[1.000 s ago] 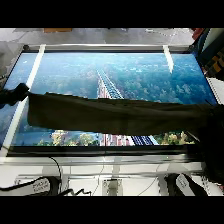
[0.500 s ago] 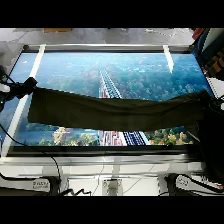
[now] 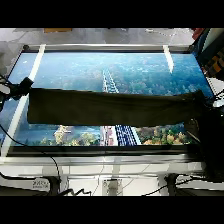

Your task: Fold the clothes and pants, and hang the long-sleeved shirts on hangers.

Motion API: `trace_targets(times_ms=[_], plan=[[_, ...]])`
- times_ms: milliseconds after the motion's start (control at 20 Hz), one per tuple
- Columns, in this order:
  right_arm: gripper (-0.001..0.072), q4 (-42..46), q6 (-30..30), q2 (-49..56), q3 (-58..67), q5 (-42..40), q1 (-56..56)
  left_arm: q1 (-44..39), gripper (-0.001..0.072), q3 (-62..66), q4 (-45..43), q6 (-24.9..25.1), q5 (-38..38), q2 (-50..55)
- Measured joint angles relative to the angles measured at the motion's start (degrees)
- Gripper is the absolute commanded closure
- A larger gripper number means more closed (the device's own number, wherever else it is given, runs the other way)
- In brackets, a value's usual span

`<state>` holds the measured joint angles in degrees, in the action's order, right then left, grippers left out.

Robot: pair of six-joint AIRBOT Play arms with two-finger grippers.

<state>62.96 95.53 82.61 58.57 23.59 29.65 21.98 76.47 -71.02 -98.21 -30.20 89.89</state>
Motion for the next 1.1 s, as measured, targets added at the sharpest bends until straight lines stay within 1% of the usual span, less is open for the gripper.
trace_targets(times_ms=[150,250,350,400,500,600,700,800,900,1000,1100], plan=[[0.0003,0.2,-1.33,0.66,0.02,1.31,0.0,0.09,-0.0002,0.02,-0.48,-0.59,0.0,-0.09],[0.0007,0.22,-3.26,0.68,0.04,2.71,0.0,0.7,-0.0001,0.02,-0.57,-0.59,-1.84,-0.81],[0.0008,0.37,-4.72,0.52,0.04,4.24,0.0,2.05,0.001,0.02,-1.75,-0.57,-6.75,-1.77],[0.0008,0.44,-5.2,0.48,0.04,4.94,0.0,2.99,0.001,0.02,-2.71,-0.33,-10.69,-2.27],[0.0009,0.74,-5.9,0.33,0.04,6.23,0.0,4.72,0.002,-0.26,-6.49,2.38,-18.86,-3.34],[0.001,1.49,-6.29,0.31,0.04,7.37,0.0,6.08,0.0061,-2.36,-9.53,6.29,-25.62,-5.38],[0.0017,1.86,-6.51,0.31,0.04,8.13,0.0,7.65,0.0061,-7.37,-11.65,10.05,-28.41,-9.03],[0.0017,2.1,-7.34,0.31,0.04,8.48,0.0,9.75,0.0061,-14.82,-12.48,12.15,-27.76,-13.42],[0.0017,2.25,-8.28,0.31,0.04,8.87,0.0,12.17,0.006,-22.25,-9.05,13.33,-23.76,-16.7],[0.0017,2.29,-8.94,0.31,0.04,9.18,0.0,13.94,0.0061,-27.52,-1.25,14.47,-18.36,-17.97],[0.0017,2.27,-9.25,0.31,0.04,9.46,0.0,14.78,0.0061,-30.4,8.41,17.53,-13.77,-17.49]])
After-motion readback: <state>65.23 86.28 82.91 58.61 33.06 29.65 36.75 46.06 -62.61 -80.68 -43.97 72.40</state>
